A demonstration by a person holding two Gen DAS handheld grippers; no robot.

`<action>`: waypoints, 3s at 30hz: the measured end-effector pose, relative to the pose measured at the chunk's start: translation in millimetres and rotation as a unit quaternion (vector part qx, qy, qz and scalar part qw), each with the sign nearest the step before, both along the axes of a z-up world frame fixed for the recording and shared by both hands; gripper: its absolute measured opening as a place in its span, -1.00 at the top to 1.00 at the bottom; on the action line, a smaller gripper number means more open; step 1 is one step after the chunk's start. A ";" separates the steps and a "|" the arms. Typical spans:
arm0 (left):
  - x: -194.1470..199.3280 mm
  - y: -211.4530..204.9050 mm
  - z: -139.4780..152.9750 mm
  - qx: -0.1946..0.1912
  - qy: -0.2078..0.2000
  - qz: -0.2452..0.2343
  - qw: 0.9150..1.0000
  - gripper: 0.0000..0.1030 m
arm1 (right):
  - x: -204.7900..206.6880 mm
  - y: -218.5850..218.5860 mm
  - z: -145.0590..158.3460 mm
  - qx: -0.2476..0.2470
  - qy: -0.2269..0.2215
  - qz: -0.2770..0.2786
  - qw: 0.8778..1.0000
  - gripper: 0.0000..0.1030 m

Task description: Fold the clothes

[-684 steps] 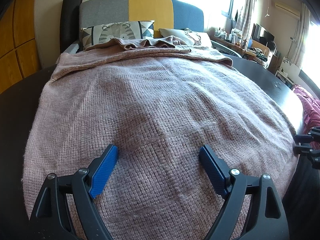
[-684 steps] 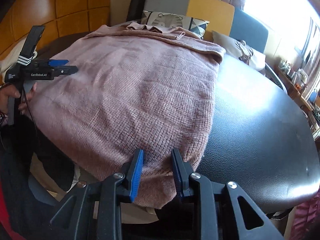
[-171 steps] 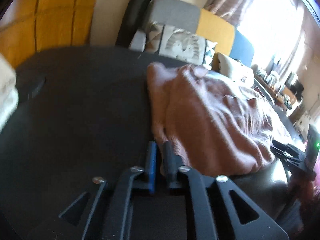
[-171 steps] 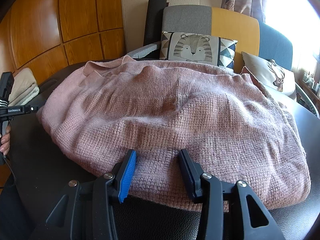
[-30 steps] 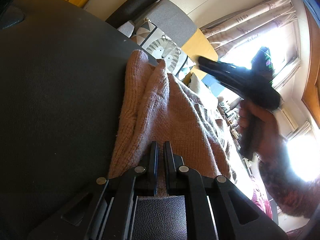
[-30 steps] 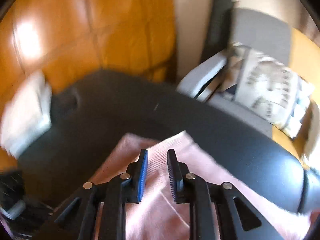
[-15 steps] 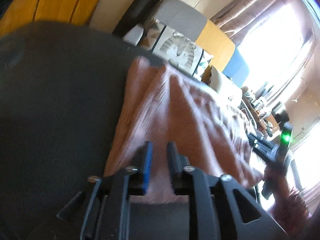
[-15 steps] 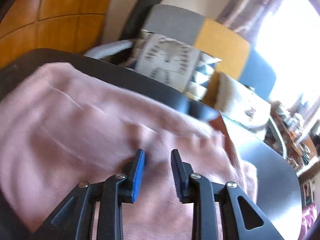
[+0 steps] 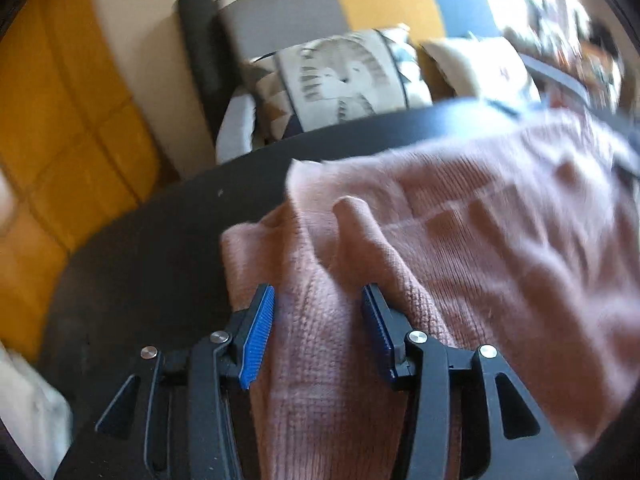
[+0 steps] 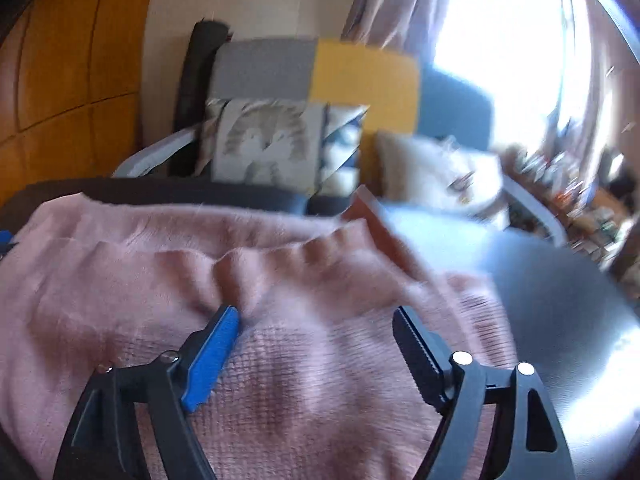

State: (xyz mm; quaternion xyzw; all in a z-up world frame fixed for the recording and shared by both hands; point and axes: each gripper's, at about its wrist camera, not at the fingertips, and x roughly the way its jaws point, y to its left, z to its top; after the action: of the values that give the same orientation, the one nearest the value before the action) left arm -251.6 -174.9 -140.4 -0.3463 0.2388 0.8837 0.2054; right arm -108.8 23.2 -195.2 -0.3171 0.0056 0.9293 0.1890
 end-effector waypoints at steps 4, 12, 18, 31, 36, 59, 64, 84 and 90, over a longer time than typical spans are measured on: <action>-3.7 -0.4 -0.3 -0.005 0.000 0.027 1.000 0.83 | 4.1 -2.5 3.5 0.010 0.015 -0.007 1.000 -0.50; -41.0 -54.6 25.0 0.116 -0.055 0.143 0.981 0.86 | 12.2 -7.4 10.6 0.031 0.046 -0.020 0.998 -0.50; -38.7 -74.5 2.0 0.131 -0.062 0.139 0.980 0.74 | 7.1 16.0 2.9 -0.030 0.026 -0.030 0.999 -0.50; 22.6 -86.6 31.7 0.288 -0.001 0.106 0.952 0.17 | 23.6 34.4 6.1 -0.082 0.051 -0.032 0.995 -0.50; 29.6 -43.2 4.5 0.186 0.014 0.052 0.981 0.17 | 18.7 20.2 23.9 -0.161 0.052 0.051 0.984 -0.34; -9.7 -125.4 -50.1 0.361 -0.106 0.117 0.919 0.17 | -76.4 -92.4 32.2 0.015 -0.074 0.164 0.984 0.86; -11.7 -125.7 -51.8 0.367 -0.109 0.116 0.917 0.17 | -89.0 -79.9 44.9 -0.001 -0.043 0.139 0.989 0.98; -15.2 -126.2 -55.5 0.378 -0.111 0.112 0.912 0.17 | -84.5 -65.9 27.1 -0.057 -0.112 0.169 0.978 0.96; -15.4 -127.7 -57.4 0.386 -0.114 0.110 0.909 0.18 | -90.5 -46.3 36.0 -0.025 -0.072 0.130 0.989 0.96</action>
State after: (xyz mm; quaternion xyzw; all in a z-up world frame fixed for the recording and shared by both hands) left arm -267.0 -302.6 -197.9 -0.3624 -0.1857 0.8784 0.2500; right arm -199.3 -23.0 -159.2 -0.3862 -0.0262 0.9202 0.0583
